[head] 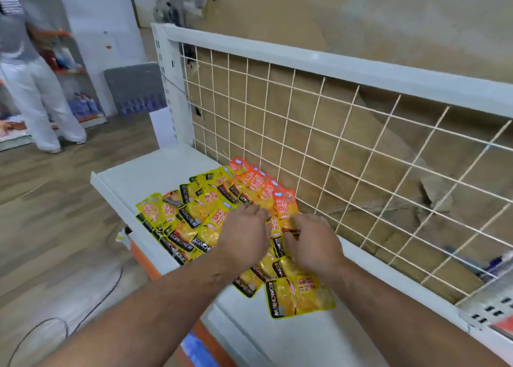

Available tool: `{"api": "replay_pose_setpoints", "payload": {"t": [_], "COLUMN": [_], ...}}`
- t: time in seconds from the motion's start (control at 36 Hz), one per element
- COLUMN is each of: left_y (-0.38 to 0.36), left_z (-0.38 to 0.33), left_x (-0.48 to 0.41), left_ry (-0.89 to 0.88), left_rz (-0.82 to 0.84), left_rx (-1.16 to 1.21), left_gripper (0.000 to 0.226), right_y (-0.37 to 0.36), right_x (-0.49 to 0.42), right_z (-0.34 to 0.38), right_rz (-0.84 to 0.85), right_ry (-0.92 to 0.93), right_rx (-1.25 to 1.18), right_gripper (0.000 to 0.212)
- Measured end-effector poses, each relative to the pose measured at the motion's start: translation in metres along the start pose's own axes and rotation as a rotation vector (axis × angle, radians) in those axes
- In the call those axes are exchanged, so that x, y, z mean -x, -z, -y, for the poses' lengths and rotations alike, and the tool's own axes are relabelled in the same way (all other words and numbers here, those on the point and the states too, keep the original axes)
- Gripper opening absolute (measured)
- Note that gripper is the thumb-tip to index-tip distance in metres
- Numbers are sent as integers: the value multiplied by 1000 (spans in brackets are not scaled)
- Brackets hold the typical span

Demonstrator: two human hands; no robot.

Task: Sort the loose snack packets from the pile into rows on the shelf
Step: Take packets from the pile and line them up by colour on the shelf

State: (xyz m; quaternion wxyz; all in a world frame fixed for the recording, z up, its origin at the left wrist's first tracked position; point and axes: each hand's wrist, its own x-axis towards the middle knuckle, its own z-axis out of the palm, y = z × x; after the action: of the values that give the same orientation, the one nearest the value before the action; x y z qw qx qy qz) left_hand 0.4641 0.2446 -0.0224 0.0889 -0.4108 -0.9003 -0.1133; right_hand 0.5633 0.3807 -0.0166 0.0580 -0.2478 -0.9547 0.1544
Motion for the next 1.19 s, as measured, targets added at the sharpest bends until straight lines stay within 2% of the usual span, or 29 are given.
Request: {"api": "replay_pose_setpoints", "payload": {"t": [0.06, 0.14, 0.28, 0.5, 0.56, 0.64, 0.72, 0.86, 0.97, 1.08, 1.17, 1.19], "left_y": [2, 4, 0, -4, -5, -1, 4, 15, 23, 30, 36, 39], "left_z": [8, 16, 24, 21, 20, 18, 17, 19, 18, 12, 4, 1], "left_x": [-18, -43, -69, -89, -92, -94, -94, -88, -82, -64, -44, -35], "left_ry": [-11, -48, -69, -18, -2, 1, 77, 207, 376, 585, 693, 718], "left_rz": [16, 41, 104, 163, 175, 166, 171, 177, 164, 125, 60, 48], "left_rx": [-42, -116, -169, -93, -54, 4, 125, 330, 531, 887, 1118, 1157], "left_gripper": [39, 36, 47, 63, 61, 46, 41, 28, 36, 41, 23, 27], "right_y": [-3, -6, -11, -10, -7, -3, 3, 9, 22, 29, 29, 28], "right_x": [-14, -31, -48, -64, -66, -69, -70, -65, -54, -40, -25, -20], "right_z": [2, 5, 10, 16, 16, 16, 14, 11, 15, 17, 18, 18], "right_rz": [-22, -17, 11, -42, -39, -26, -2, 12, 59, 97, 112, 113], "right_ry": [-30, -88, -181, -276, -306, -373, -423, -478, -488, -442, -410, -396], "right_rx": [14, 23, 27, -9, -36, -130, -278, -615, -963, -985, -934, -917], "right_gripper": [26, 32, 45, 48, 51, 54, 46, 16, 6, 9, 11, 11]}}
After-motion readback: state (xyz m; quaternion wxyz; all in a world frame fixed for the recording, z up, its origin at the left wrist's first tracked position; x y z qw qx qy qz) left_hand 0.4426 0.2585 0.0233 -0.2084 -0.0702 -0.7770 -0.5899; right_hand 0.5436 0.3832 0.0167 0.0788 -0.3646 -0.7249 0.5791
